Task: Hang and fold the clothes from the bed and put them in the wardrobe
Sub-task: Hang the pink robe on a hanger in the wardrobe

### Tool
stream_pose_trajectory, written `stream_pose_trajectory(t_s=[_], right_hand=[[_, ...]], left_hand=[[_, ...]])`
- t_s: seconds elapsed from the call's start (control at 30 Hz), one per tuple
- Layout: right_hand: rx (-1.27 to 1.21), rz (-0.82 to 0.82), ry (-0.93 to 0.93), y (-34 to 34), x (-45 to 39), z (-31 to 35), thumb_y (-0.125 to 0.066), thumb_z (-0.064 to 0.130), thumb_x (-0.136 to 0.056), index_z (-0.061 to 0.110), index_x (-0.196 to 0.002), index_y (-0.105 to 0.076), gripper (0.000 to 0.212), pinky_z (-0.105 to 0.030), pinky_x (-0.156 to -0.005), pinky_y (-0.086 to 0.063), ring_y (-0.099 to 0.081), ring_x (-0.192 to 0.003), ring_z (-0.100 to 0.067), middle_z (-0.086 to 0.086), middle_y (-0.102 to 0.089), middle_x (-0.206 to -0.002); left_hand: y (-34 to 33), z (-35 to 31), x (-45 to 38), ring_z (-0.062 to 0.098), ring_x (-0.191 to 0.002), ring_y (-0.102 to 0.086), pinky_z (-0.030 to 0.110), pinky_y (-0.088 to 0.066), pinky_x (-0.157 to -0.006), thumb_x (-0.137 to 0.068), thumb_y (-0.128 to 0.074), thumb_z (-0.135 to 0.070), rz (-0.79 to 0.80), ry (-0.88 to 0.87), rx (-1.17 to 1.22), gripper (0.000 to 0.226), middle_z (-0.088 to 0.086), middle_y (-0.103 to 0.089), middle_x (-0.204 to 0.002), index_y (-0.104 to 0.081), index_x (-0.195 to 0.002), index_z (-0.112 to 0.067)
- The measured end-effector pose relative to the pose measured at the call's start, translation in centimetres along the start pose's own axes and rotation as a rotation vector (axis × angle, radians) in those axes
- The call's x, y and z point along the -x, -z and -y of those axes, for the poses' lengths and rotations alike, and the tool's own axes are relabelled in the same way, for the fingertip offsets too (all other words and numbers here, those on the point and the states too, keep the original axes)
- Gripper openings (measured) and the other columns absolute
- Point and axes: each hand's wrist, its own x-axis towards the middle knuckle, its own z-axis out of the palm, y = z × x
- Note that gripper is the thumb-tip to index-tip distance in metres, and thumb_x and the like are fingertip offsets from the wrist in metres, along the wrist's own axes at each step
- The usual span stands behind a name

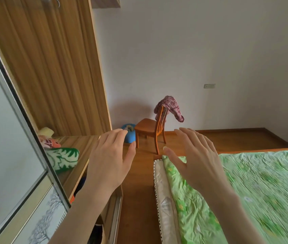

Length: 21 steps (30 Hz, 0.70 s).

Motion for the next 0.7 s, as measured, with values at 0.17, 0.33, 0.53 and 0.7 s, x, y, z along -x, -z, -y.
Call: stream_pose_trajectory(t_s=[0.17,0.33,0.53,0.7], right_hand=[[0.0,0.051,0.003,-4.1,-3.9,-2.5,-0.042,0.067,-0.102,0.015,-0.143,-0.058,0.068,-0.041,-0.118,-0.038,-0.055,-0.137,-0.023,-0.002,-0.061,-0.145],[0.01,0.067,0.012,-8.0,-8.0,-4.5,-0.042,0.065,-0.102,0.015,-0.14,-0.061,0.066,-0.043,-0.116,-0.04,-0.057,-0.135,-0.025,-0.003,-0.063,-0.142],[0.011,0.029,0.009,-13.6,-13.5,-6.3,-0.045,0.063,-0.102,0.014,-0.138,-0.062,0.063,-0.043,-0.114,-0.043,-0.059,-0.133,-0.025,-0.003,-0.065,-0.14],[0.032,0.057,-0.026,-18.9,-19.7,-7.8,-0.04,0.067,-0.104,0.019,-0.144,-0.057,0.064,-0.042,-0.117,-0.04,-0.056,-0.137,-0.022,0.0,-0.061,-0.146]], left_hand=[[-4.1,1.0,-3.9,0.024,-0.127,-0.063,0.038,-0.056,-0.101,-0.107,-0.041,-0.05,0.035,0.037,0.014,0.053,0.005,-0.068,-0.134,-0.065,-0.136,-0.012],[-7.8,2.5,-7.5,0.021,-0.127,-0.062,0.028,-0.051,-0.093,-0.107,-0.038,-0.052,0.043,0.064,-0.001,0.054,0.003,-0.068,-0.135,-0.065,-0.136,-0.014],[-13.6,5.4,-13.4,0.022,-0.128,-0.062,0.036,-0.054,-0.102,-0.108,-0.039,-0.052,0.065,0.056,0.02,0.053,0.003,-0.067,-0.137,-0.064,-0.137,-0.015],[-18.7,8.7,-19.6,0.023,-0.124,-0.065,0.037,-0.058,-0.1,-0.105,-0.039,-0.053,0.029,0.003,0.051,0.055,0.004,-0.069,-0.134,-0.065,-0.135,-0.014]])
